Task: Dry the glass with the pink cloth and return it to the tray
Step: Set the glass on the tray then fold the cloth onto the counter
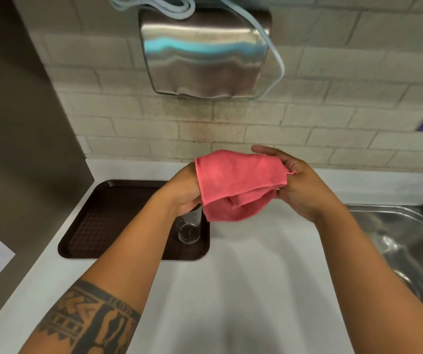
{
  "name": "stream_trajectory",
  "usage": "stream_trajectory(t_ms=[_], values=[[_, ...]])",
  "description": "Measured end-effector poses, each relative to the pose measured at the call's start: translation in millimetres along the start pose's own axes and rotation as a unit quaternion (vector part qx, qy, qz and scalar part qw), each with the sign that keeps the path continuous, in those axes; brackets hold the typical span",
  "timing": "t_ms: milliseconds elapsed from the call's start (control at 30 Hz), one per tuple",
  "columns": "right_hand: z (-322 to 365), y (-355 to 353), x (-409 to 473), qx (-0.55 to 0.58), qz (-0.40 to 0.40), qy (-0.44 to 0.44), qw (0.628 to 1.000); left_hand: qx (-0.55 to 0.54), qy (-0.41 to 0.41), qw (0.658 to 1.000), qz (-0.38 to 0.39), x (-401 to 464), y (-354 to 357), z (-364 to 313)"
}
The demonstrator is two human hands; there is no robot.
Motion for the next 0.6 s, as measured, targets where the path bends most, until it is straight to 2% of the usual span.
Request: stream_trajectory(t_ms=[67, 133, 200, 267, 333, 433, 500, 600], values=[[-7.3, -6.7, -0.3, -0.012, -0.028, 0.002, 1.000, 0.042, 0.002, 0.999, 0.016, -2.2, 0.9, 1.8], [-12.7, -10.0, -2.9, 0.026, -0.021, 0.006, 0.999, 0.026, 0.003, 0.997, 0.072, -5.6, 6.1, 3.3], [-16.5, -8.6, -6.2, 0.058, 0.010, 0.023, 0.998, -0.032, -0.012, 0.992, 0.121, -12.4, 11.0, 4.6], [-22.8, -11.4, -8.3, 0.074, 0.012, 0.045, 0.996, -0.101, -0.031, 0.988, 0.116, -13.2, 10.3, 6.5], [-29.3, -19.4, -8.7, 0.072, -0.019, 0.050, 0.996, -0.169, -0.057, 0.978, 0.109, -13.5, 14.7, 12.9], [-40.4, -25.9, -12.8, 0.046, -0.070, 0.055, 0.995, -0.266, -0.126, 0.944, 0.150, -19.6, 40.4, 29.2], [-48.6, -28.5, -17.6, 0.009, -0.103, 0.060, 0.993, -0.259, -0.150, 0.939, 0.170, -20.4, 55.9, 40.3], [-55.7, -27.7, -19.6, -0.059, -0.154, 0.050, 0.985, -0.190, -0.143, 0.966, 0.099, -9.3, 62.1, 53.9]])
Point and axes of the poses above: each hand's wrist, its own x-axis towards the middle knuckle, its own y-axis out of the palm, z = x × y, the point moved 9 cm from there along x, towards the middle knuckle, and after that the axes turned 8 degrees about x, right-handed, at the moved point
